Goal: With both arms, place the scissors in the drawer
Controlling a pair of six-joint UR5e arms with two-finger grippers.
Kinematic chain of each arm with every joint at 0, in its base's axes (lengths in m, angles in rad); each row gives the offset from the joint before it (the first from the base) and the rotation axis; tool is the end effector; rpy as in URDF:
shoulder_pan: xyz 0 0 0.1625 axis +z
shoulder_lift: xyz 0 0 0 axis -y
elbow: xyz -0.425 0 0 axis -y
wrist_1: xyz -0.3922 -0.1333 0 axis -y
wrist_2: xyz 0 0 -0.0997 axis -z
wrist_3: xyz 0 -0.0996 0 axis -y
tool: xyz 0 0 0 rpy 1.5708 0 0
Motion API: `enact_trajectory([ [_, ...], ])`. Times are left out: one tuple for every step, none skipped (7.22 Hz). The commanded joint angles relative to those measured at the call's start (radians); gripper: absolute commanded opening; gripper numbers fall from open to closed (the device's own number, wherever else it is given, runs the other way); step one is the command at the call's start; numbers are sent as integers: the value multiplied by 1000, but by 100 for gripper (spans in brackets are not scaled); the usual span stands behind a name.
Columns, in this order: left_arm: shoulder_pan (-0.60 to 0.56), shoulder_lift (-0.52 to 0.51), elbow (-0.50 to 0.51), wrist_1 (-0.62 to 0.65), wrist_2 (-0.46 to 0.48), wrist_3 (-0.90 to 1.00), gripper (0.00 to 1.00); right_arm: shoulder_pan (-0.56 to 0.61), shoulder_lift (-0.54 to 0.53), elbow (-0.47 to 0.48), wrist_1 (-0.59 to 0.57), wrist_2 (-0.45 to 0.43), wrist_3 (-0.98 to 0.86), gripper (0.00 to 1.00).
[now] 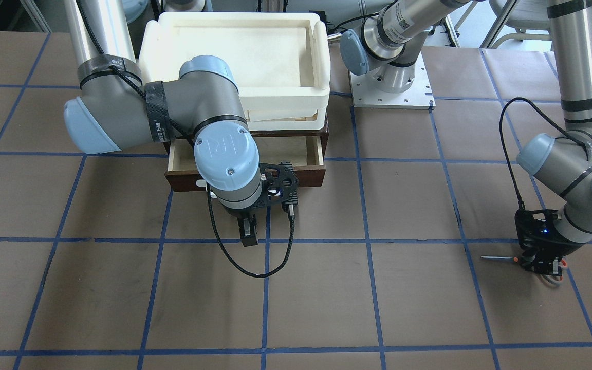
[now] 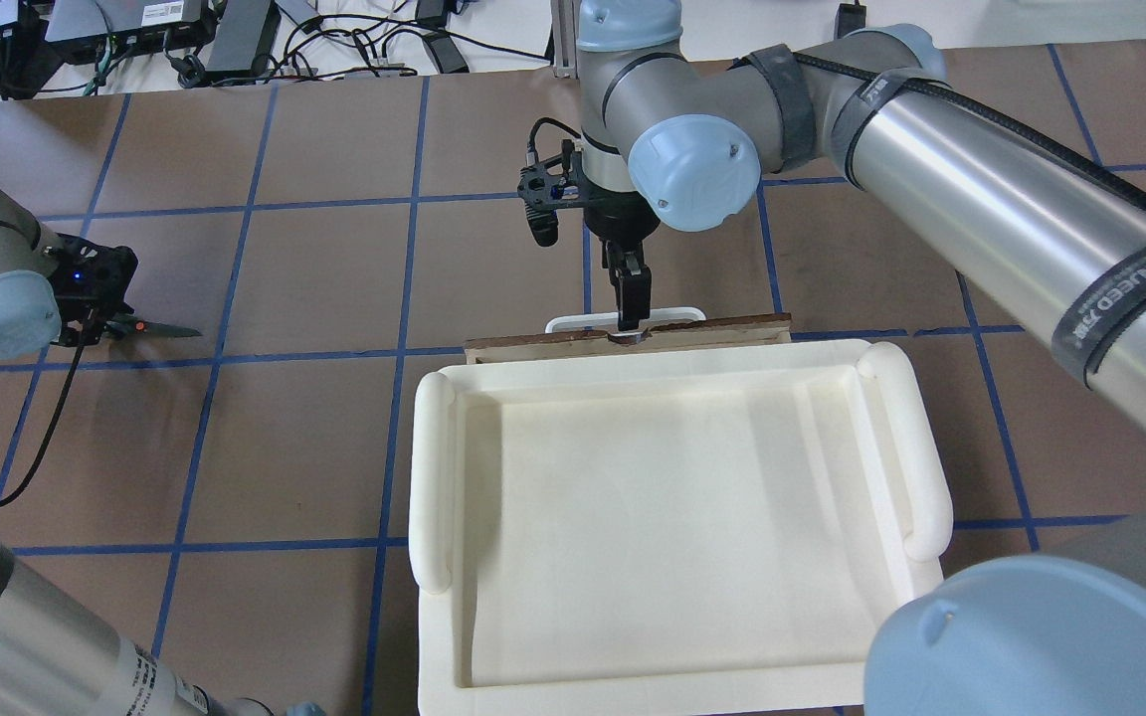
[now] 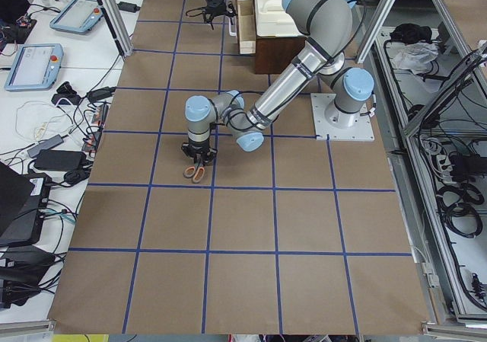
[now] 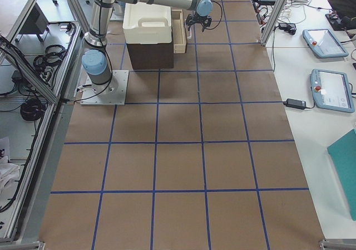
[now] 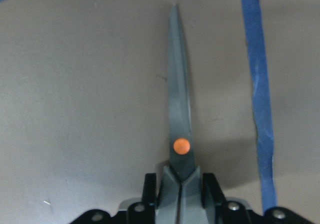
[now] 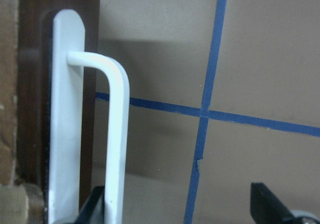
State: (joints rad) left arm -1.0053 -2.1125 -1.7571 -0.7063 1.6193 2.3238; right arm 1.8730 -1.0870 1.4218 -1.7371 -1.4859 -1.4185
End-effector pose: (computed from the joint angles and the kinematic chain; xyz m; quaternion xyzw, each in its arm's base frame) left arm 0.2260 -0.5959 0.1807 0.7671 0.6374 0.0154 0.0707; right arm 0.3287 -0.5781 0.2953 -0.7524 0.6520 0.0489 0.0804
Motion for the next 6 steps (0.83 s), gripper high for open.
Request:
enact_trajectory([
  [-1, 38, 8, -34, 1, -4, 0, -2, 16, -6, -21, 1, -7, 100],
  [-3, 80, 31, -118, -4, -12, 0, -3, 21, -26, -24, 1, -7, 100],
  [-4, 121, 68, -215, -25, -18, 0, -3, 28, -40, -24, 1, -8, 100],
  [-15, 165, 108, -320, -50, -32, 0, -5, 33, -46, -25, 3, -8, 100],
  [-27, 196, 140, -397, -52, -102, 0, -5, 35, -63, -25, 3, -16, 100],
  [-57, 225, 165, -451, -70, -136, 0, -5, 41, -63, -25, 1, -16, 100],
])
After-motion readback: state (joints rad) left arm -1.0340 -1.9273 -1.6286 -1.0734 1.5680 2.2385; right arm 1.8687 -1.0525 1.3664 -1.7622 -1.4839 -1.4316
